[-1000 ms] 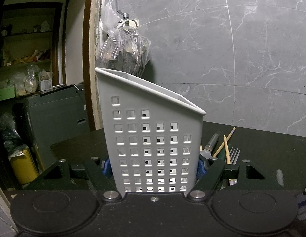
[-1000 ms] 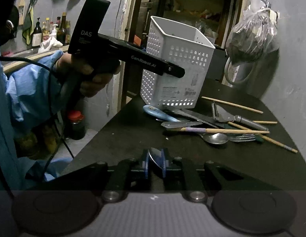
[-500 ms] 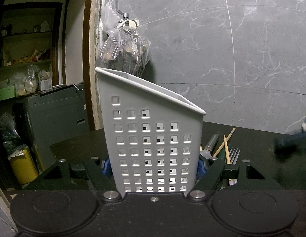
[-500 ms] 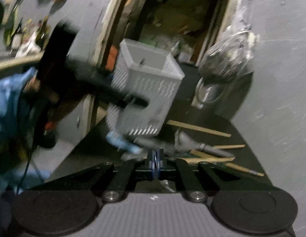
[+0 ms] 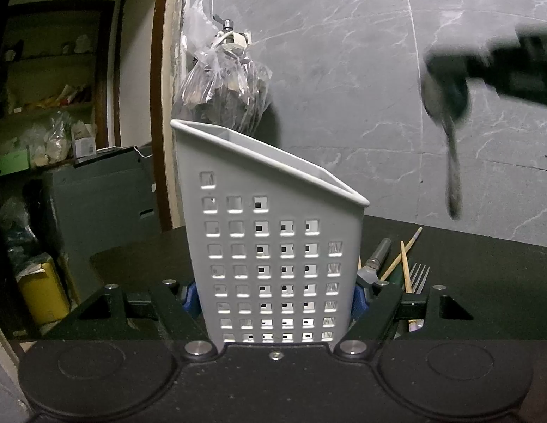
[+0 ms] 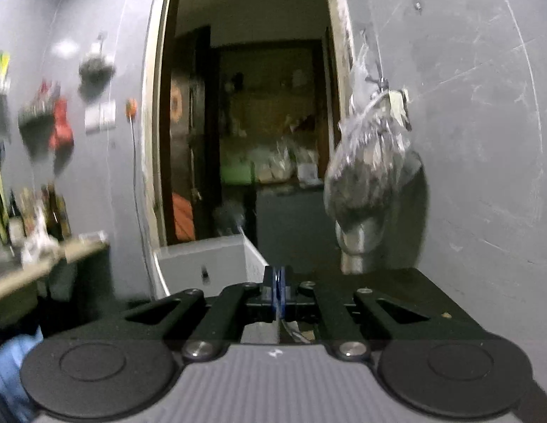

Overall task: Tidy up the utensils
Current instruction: 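Lower the spoon into the caddy with the right gripper and release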

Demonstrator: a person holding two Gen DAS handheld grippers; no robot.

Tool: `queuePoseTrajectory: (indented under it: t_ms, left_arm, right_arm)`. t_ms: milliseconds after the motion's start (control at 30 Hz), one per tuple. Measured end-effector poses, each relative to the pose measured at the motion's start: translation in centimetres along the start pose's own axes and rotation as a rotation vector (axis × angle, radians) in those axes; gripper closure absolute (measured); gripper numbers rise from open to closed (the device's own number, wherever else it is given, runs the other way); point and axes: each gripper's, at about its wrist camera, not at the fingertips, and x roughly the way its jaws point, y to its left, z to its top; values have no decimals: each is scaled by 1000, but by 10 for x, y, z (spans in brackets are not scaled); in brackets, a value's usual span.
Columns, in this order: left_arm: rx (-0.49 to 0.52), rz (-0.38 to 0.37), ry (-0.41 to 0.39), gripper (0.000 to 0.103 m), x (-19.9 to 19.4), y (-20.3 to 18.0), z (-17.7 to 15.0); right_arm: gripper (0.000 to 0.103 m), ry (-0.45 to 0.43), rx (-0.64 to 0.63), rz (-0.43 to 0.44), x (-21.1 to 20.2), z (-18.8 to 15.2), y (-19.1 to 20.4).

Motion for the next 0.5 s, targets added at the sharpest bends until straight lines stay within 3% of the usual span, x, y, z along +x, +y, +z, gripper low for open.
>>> queuePoseTrajectory:
  t_ms: [267,400,500]
  left_arm:
    - [0,5,6,27,3,0,1]
    - [1,4,5,27,3,0,1]
    - [1,2,1,27,3,0,0]
  right_arm:
    - [101,-195,132,203,40,42,-8]
    - [101,-235,257,319,79,51,-16]
    - [101,-213,365,375,104,46,-27]
